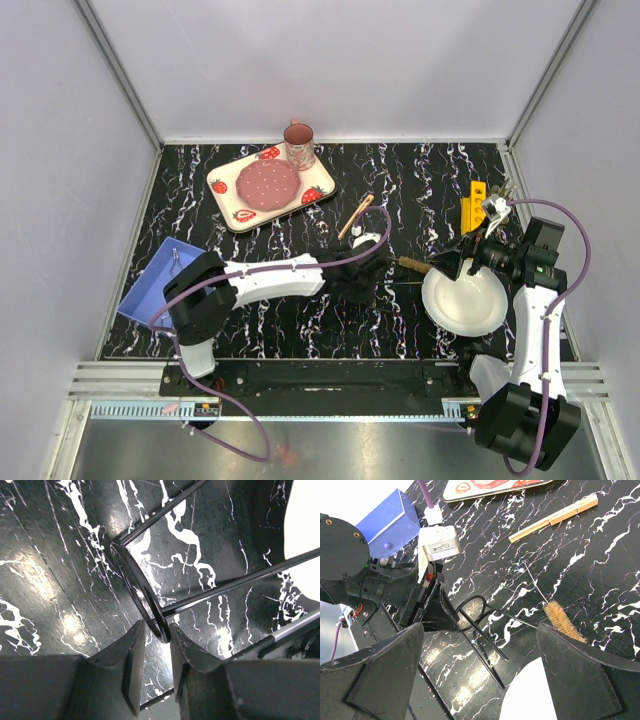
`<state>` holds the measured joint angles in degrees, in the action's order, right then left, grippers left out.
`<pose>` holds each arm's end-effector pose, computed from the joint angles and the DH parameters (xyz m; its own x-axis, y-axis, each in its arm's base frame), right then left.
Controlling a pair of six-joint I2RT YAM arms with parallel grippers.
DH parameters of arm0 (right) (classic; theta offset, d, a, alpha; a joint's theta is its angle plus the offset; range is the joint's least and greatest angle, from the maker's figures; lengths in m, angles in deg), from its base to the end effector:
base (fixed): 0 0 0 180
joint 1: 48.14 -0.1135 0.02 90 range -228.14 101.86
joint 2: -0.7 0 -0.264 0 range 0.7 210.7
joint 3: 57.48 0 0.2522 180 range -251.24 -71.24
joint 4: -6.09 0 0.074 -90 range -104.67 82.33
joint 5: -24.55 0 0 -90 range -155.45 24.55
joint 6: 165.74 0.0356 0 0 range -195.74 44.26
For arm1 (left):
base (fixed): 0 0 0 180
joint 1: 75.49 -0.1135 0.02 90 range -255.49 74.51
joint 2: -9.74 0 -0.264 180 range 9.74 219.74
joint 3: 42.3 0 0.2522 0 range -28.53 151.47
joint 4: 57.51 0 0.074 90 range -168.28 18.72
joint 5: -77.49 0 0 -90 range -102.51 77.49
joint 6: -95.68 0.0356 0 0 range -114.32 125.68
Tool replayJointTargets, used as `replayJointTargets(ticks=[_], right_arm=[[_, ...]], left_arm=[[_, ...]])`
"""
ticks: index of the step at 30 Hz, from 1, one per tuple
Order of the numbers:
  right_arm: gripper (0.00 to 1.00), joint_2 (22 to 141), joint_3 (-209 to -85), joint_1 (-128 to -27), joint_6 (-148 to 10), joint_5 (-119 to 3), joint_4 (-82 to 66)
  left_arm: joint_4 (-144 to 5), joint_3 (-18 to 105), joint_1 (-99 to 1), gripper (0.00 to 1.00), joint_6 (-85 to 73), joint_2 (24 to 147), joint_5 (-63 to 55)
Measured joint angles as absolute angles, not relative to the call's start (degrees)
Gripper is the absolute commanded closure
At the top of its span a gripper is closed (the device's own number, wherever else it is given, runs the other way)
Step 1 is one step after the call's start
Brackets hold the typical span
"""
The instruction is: Organize the chemistry lab equipment
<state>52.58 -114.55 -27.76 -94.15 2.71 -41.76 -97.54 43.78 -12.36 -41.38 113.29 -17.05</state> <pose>0.1731 -0.0290 0.2849 -0.4415 0.0387 -0.8964 -0.6848 0.6310 0.3646 0.1748 -0.3388 0.2021 -0.8966 0.1549 -0.4149 0.3136 0.8835 -0.3479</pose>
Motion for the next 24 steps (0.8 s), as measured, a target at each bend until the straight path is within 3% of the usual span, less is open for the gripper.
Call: replayJointTargets(ticks=[13, 18, 24], right_arm=[[0.00, 52.58, -114.55, -27.73, -94.89, 2.73, -41.76], [0.00, 52.58, -114.55, -27.76, -95.24, 2.73, -41.76], [0.00, 52.62, -114.55, -27.73, -95.59, 2.73, -41.76]], left_arm=[[-97.62, 44.63, -12.36, 0.76, -40.77, 114.71, -20.92], [-97.27, 44.83, -12.36, 0.94, -39.81, 115.43, -22.12], [-97.23, 44.87, -12.31, 1.00, -38.85, 115.63, -24.37]])
